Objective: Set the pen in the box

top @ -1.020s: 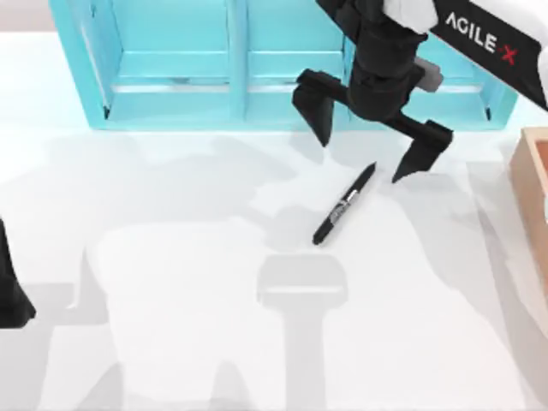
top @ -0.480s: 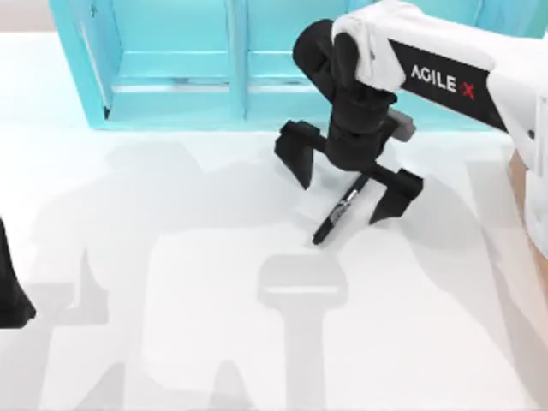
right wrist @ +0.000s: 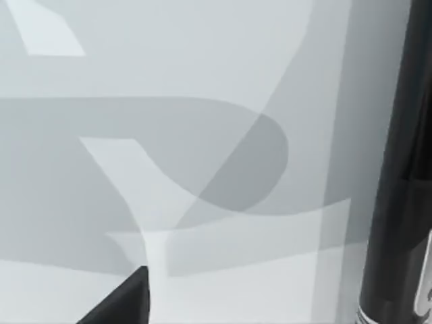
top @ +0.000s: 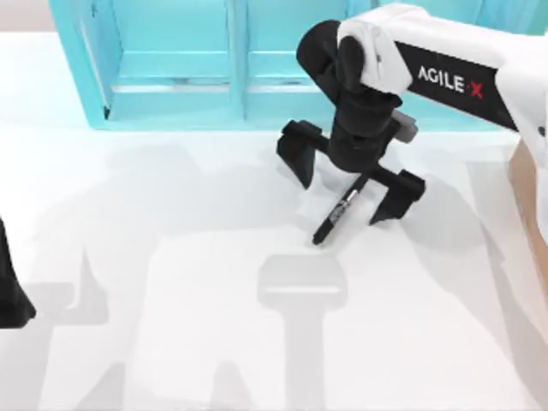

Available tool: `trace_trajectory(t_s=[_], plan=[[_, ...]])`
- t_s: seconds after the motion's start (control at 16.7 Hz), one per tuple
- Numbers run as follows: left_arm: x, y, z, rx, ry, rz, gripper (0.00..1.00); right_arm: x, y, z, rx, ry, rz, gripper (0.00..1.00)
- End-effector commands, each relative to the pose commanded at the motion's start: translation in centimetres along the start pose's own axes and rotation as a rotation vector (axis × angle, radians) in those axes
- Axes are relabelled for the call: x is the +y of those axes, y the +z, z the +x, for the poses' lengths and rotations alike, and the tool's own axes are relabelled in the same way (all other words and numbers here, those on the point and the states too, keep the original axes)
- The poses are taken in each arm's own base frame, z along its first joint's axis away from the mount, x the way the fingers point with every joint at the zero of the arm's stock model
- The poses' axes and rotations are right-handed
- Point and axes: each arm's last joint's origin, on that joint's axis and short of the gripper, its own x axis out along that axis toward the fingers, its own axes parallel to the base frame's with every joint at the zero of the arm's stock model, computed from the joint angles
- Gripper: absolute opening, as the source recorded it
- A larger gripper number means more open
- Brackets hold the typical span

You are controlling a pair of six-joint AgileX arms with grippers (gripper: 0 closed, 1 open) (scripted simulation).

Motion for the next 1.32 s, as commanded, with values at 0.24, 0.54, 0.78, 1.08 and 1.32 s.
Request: trace_trajectory(t_s=[0.24,0.54,0.78,1.08,1.32], plan=[[0.0,0.0,0.0,0.0,0.0,0.0,1.0,0.0,0.0,0.0,0.0,0.0,0.0,0.77],[0.0,0.0,0.0,0.0,0.0,0.0,1.0,0.0,0.0,0.0,0.0,0.0,0.0,0.4],[0.0,0.0,0.0,0.0,0.0,0.0,1.0,0.0,0.0,0.0,0.0,0.0,0.0,0.1],[0.0,0.0,0.0,0.0,0.0,0.0,1.0,0.0,0.0,0.0,0.0,0.0,0.0,0.0],[0.0,0.0,0.0,0.0,0.0,0.0,1.0,0.0,0.0,0.0,0.0,0.0,0.0,0.0]])
